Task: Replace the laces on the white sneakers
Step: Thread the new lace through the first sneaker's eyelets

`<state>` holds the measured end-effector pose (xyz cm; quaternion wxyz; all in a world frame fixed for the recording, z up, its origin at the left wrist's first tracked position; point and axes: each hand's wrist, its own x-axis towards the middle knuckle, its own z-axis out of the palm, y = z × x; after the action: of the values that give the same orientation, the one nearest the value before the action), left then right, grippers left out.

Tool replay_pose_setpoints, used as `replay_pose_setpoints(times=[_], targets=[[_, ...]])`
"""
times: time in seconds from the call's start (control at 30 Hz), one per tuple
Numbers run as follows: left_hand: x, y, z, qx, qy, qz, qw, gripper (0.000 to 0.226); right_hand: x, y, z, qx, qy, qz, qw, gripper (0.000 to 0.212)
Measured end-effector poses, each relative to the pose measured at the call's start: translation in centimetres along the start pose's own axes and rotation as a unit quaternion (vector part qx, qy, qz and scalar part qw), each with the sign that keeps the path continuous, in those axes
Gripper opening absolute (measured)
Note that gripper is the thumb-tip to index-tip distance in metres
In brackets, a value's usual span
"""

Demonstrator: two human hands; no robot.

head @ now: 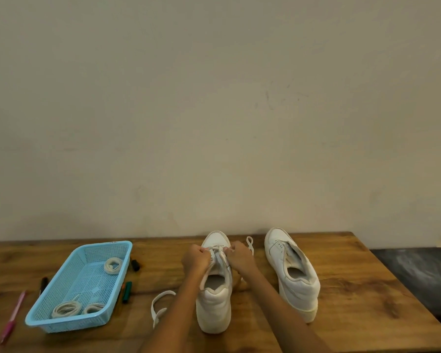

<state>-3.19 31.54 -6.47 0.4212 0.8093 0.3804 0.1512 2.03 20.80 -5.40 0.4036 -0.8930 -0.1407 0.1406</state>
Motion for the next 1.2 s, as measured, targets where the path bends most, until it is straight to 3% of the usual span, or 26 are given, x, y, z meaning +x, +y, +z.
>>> replay_pose_setpoints(times=[0.1, 0.2, 0.3, 0.4, 0.5, 0.53, 0.67, 0.73, 0.8, 0.87, 0.9, 0.97, 1.03, 1.13, 1.2], targets=[[0.0, -0.5, -0.6, 0.065, -0.047, 0.052, 0.995, 0.017, -0.1, 0.1, 0.2, -0.029, 0.014, -0.001, 0.999, 0.02], [-0.6, 0.0, -1.1, 0.133, -0.005, 0.029, 0.991, 0.025, -0.1, -0.1, 0.4, 0.008, 0.014, 0.02, 1.0, 0.024], [-1.2, 0.2, -1.1, 0.126, 0.03, -0.024, 0.991, 0.028, 0.0, 0.3, 0.3, 0.023, 0.031, 0.034, 0.999, 0.032], [-1.3, 0.2, -1.0, 0.098, 0.019, -0.047, 0.994, 0.029, -0.2, 0.3, 0.0, 0.003, 0.034, 0.024, 0.999, 0.034], [-1.2, -0.2, -1.4, 0.053, 0.027, -0.057, 0.997, 0.022, -0.5, 0.7, -0.8, -0.016, -0.001, 0.026, 1.0, 0.021], [-1.2, -0.4, -1.6, 0.035, 0.05, -0.043, 0.997, 0.017, -0.6, 1.0, -1.2, -0.019, -0.016, 0.032, 0.999, 0.015], [-1.6, -1.2, -2.6, -0.03, 0.113, 0.127, 0.985, 0.019, -0.1, 2.4, -2.8, -0.1, -0.05, 0.017, 0.994, 0.033], [-2.1, -0.9, -2.9, -0.08, 0.047, 0.199, 0.976, 0.02, -0.8, 1.3, -4.0, -0.062, -0.037, 0.046, 0.996, 0.029], [-2.6, -0.6, -3.0, -0.082, -0.074, 0.213, 0.971, 0.026, -1.3, -0.4, -5.2, -0.033, -0.003, 0.048, 0.998, 0.014], [-2.9, -0.5, -2.7, 0.03, -0.153, 0.196, 0.968, 0.037, -1.3, -2.5, -6.1, 0.008, 0.069, -0.003, 0.998, 0.026], [-3.0, -0.6, -2.4, 0.096, -0.149, 0.189, 0.966, 0.042, -1.4, -3.5, -6.5, 0.04, 0.121, -0.04, 0.991, 0.03], [-3.6, -0.5, -2.2, 0.171, -0.058, 0.153, 0.972, 0.044, -2.0, -5.7, -7.3, 0.15, 0.21, -0.13, 0.957, 0.031], [-4.3, -0.2, -2.2, 0.19, 0.034, 0.133, 0.972, 0.032, -3.0, -8.0, -8.6, 0.245, 0.267, -0.208, 0.909, 0.031], [-4.5, -0.4, -1.6, 0.161, 0.06, 0.151, 0.974, 0.024, -3.7, -10.0, -9.5, 0.265, 0.293, -0.29, 0.872, 0.03], [-4.7, -0.4, -1.5, 0.13, 0.058, 0.143, 0.979, 0.025, -3.6, -9.8, -8.9, 0.209, 0.259, -0.29, 0.897, 0.031]])
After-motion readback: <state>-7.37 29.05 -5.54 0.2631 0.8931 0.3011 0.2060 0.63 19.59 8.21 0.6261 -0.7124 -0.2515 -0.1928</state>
